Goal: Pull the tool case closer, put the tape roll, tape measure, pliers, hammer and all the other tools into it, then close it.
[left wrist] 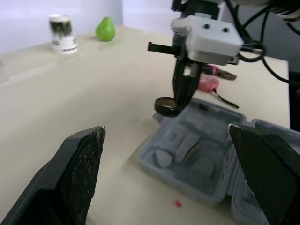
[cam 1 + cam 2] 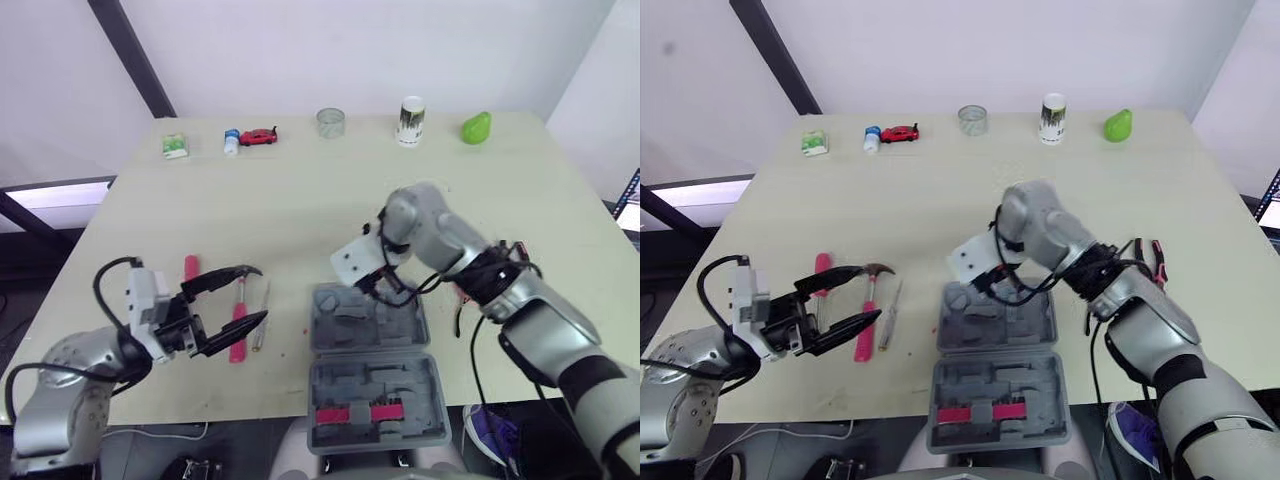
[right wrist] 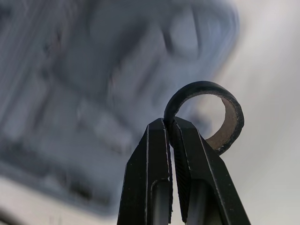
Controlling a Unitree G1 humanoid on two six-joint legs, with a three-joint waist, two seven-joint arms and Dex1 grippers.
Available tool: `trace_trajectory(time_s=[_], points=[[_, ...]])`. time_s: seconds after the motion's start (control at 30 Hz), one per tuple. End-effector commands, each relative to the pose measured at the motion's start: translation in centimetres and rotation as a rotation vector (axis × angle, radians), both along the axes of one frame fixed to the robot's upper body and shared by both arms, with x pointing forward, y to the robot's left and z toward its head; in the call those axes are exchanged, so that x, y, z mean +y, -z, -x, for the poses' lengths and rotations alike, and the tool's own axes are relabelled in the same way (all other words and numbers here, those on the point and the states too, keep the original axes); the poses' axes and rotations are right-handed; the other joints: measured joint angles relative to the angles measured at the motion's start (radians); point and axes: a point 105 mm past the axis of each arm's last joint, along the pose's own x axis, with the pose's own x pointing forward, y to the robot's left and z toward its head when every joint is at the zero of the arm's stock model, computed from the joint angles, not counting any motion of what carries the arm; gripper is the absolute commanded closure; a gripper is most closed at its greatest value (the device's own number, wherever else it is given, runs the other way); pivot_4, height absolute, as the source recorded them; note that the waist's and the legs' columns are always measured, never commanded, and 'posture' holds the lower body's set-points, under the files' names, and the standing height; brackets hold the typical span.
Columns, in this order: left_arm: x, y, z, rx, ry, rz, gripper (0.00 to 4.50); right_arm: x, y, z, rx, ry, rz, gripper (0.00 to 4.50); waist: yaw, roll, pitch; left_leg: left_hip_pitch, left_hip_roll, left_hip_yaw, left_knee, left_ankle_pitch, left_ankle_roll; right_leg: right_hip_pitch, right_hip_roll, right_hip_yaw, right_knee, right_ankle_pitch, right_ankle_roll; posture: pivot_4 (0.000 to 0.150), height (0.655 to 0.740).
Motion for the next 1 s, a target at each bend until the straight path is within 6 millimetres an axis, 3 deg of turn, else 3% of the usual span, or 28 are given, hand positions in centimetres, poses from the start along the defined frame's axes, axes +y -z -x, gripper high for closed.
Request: trace_trajectory(time_s=[0.03, 0.2, 0.67, 1.0], points=[[1.0, -0.2, 1.2, -0.02, -0.046, -0.009, 0.0, 2.4, -0.5, 0.7, -0.044, -0.038, -0.028, 4.4, -0.001, 0.0, 0.0, 0.0, 0.0, 0.0, 0.0, 0.0, 0.0, 0.0, 0.0, 0.0, 0.0, 0.0, 0.0, 0.15, 0.74], [1.1, -0.2, 1.7, -0.017, -0.06, 0.002, 0.0, 4.8, 1.0, 1.8, -0.036, -0.069, -0.042, 4.4, 0.005, 0.0, 0.0, 0.0, -0.001, -0.002, 0.0, 0.0, 0.0, 0.0, -0.003, -0.004, 0.0, 0.0, 0.0, 0.15, 0.74], [0.7, -0.3, 1.4, -0.025, -0.047, 0.009, 0.0, 3.5, 3.9, 0.7, -0.05, -0.059, 0.006, 4.4, -0.004, -0.001, 0.0, 0.0, -0.002, -0.003, -0.002, 0.001, -0.002, 0.0, -0.002, -0.003, 0.0, 0.0, -0.001, 0.15, 0.74], [0.8, 0.1, 1.3, -0.015, -0.035, 0.013, 0.0, 4.5, 4.3, 0.8, -0.054, -0.08, -0.02, 4.4, -0.005, -0.001, -0.001, 0.001, -0.002, -0.003, -0.002, 0.001, -0.002, 0.001, -0.002, -0.003, 0.001, 0.0, -0.001, 0.15, 0.74]])
